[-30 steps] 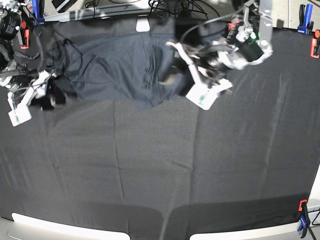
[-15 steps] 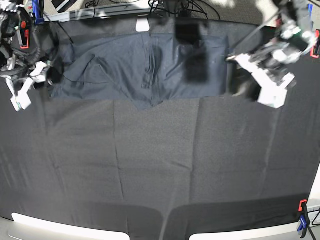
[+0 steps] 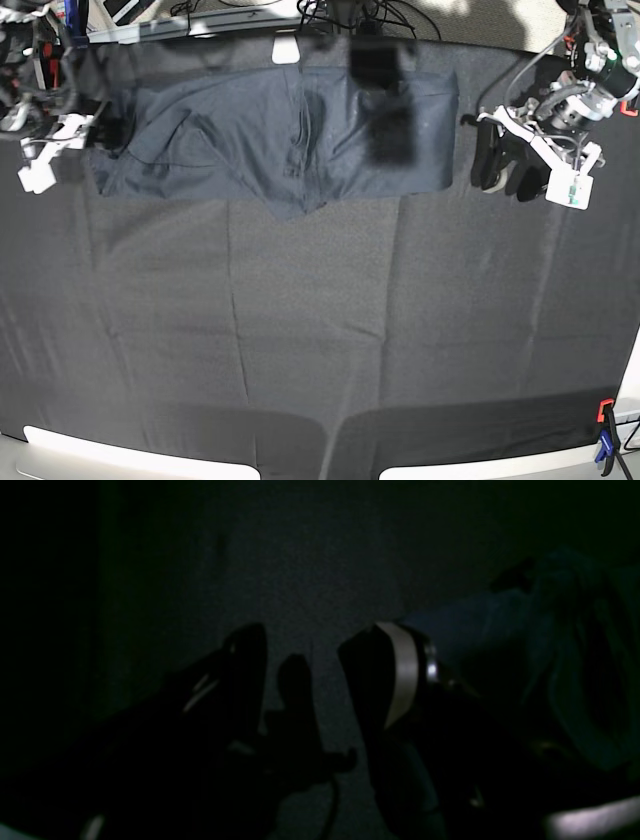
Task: Layout the t-shirt on the table in an organized manner, then fold the t-shirt properly
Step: 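Grasp the folded bundle's end with the right gripper and fold it over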
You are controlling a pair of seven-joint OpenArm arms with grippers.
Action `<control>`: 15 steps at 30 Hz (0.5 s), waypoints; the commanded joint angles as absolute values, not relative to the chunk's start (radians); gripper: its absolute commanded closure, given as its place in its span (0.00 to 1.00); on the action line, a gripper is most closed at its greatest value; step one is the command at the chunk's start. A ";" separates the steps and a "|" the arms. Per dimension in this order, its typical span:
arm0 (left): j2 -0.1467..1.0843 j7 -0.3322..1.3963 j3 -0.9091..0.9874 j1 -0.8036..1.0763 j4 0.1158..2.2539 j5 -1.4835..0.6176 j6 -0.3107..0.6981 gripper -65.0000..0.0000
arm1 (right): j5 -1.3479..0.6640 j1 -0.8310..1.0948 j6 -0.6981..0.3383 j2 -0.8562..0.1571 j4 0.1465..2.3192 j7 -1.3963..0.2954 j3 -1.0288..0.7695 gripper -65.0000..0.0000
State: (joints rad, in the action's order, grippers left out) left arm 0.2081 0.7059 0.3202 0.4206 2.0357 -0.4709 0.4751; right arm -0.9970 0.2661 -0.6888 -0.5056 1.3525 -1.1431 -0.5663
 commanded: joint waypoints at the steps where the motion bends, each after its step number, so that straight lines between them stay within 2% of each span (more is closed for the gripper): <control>1: 0.214 0.679 0.324 0.416 2.055 -0.483 0.480 0.53 | -1.011 0.260 -0.698 -0.524 1.363 -1.135 -0.574 0.42; 10: 0.214 0.679 0.324 0.416 2.055 -0.483 0.480 0.53 | -1.085 0.260 -0.698 -0.512 1.363 -1.123 -0.573 0.47; 13: 0.214 0.680 0.324 0.416 2.055 -0.483 0.480 0.53 | -1.080 0.260 -0.698 -0.512 1.363 -1.123 -0.572 0.60; 15: 0.214 0.680 0.324 0.416 2.055 -0.483 0.480 0.53 | -1.077 0.257 -0.698 -0.512 1.363 -1.116 -0.572 0.78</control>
State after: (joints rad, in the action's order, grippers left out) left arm 0.2085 0.7059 0.3202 0.4202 2.0357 -0.4706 0.4755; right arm -1.0496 0.2661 -0.6888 -0.4908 1.3506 -1.1416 -0.5655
